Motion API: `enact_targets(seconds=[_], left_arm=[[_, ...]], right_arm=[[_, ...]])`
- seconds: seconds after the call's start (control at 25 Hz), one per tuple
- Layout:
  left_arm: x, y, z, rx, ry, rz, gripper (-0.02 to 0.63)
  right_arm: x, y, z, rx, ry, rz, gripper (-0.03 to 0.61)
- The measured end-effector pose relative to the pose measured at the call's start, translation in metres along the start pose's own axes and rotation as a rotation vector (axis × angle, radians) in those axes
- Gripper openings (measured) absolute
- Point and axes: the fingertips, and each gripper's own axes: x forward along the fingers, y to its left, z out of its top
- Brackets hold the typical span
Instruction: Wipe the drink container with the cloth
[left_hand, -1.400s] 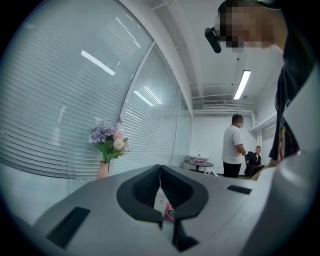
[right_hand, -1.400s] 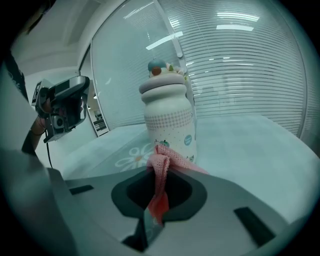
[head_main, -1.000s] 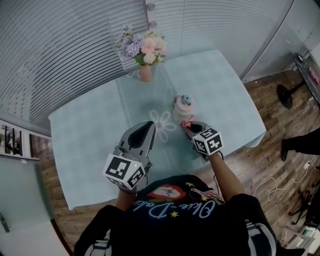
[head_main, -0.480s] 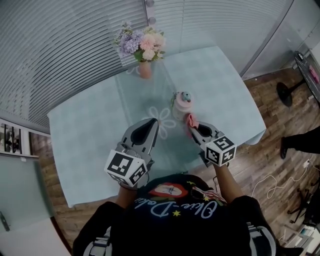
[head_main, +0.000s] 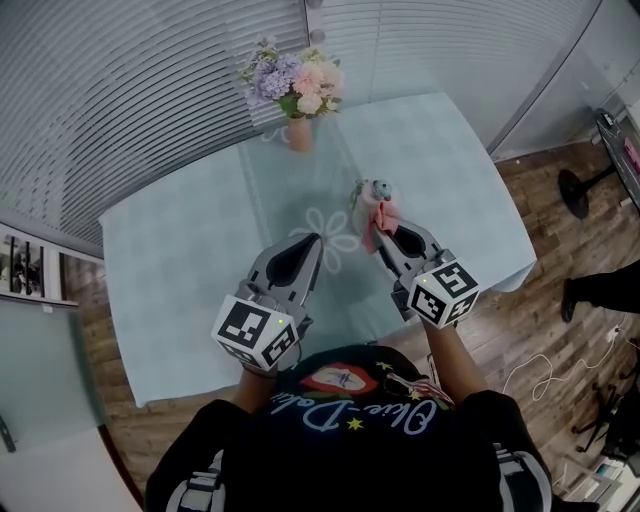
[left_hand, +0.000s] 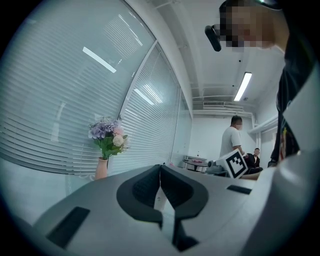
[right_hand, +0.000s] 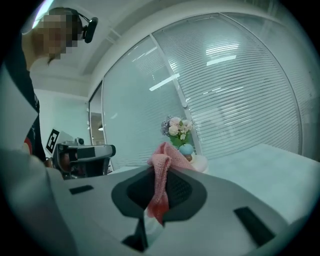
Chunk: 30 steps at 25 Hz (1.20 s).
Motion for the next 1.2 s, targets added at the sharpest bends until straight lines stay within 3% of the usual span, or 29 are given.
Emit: enact_targets(seconds=[0.32,1.2], left_arm=[[-0.004,0.009,-0.001,-0.009,-0.001,0.016,0.005],[-0.005,0.027,-0.006,-0.027,0.015,0.035,0.005]], right_arm=[[0.015,-0.008,-0.013,-0.021,0.031,-0.060,0.026],[0.032,-0.017,-0.076,-0.013,0.195,-0.107,0.026]])
